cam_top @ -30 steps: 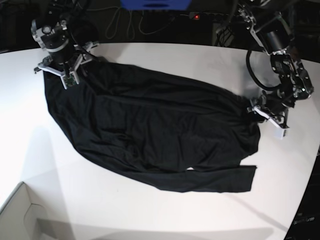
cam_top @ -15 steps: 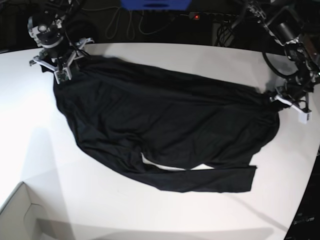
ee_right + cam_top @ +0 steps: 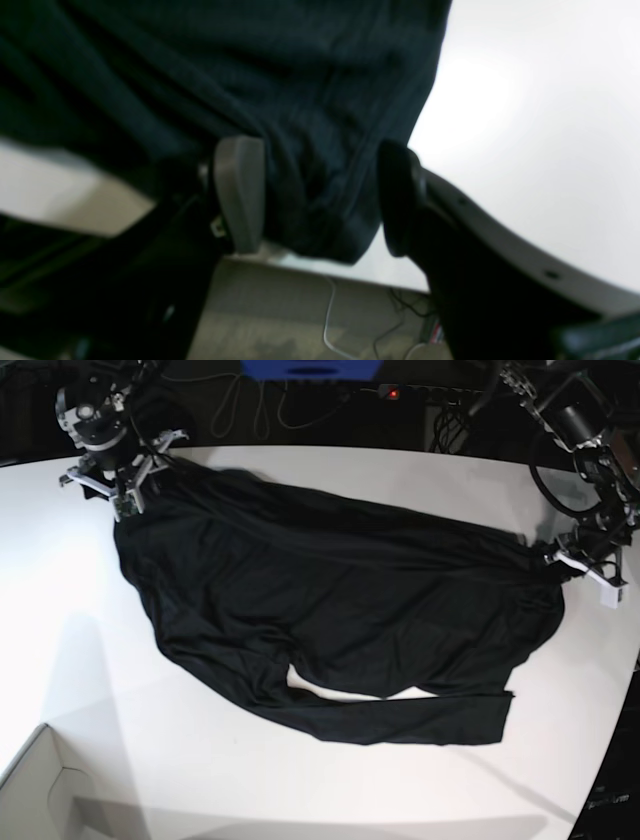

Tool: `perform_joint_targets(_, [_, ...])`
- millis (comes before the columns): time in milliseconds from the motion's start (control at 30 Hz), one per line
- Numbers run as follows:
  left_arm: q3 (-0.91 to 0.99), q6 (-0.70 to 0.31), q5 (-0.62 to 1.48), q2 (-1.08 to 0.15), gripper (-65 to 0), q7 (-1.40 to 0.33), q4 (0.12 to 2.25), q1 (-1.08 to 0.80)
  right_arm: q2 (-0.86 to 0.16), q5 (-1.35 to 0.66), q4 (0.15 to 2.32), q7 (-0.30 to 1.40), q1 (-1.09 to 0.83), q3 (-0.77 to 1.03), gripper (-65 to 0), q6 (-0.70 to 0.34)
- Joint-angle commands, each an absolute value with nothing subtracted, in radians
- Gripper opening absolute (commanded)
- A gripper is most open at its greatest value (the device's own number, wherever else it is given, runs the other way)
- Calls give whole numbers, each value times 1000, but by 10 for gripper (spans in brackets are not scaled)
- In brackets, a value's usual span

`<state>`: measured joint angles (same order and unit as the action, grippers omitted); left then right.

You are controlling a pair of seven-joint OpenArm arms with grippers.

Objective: Layout the t-shirt on the table in an organized manner, then fold the t-shirt properly
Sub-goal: 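Hold the collar edge with both grippers, keeping the shirt spread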

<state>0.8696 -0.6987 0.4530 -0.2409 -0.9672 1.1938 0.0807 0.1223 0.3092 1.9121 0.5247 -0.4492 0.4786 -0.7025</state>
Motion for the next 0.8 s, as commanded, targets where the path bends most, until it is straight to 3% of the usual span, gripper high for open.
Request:
perform_joint_targets(0, [872,-698,470,-262,-650,-951,1214,94,119,300,1933,504,-450,476,-300,-698])
perform_joint_targets(133, [869,-698,470,-260,-650,-951,1214,99,122,298,1928,504,-453,456,-307,-698])
perform_joint_targets(200, [868,-698,470,-260,-650,-951,1214,99,122,298,1926,506,-455,437,-356,-698])
perform_joint_targets(267, [868,-698,470,-260,-650,-951,1214,101,122,298,1925,509,-455,429,-445,-698])
perform_joint_targets(367, [868,-698,470,-262,-650,-951,1214,101,120,298,1925,510,-453,414,-642,-698])
perform_joint_targets(767, [871,-698,470,-263,-650,-951,1216,120,44,298,1928,513,-360,420,-650,-698])
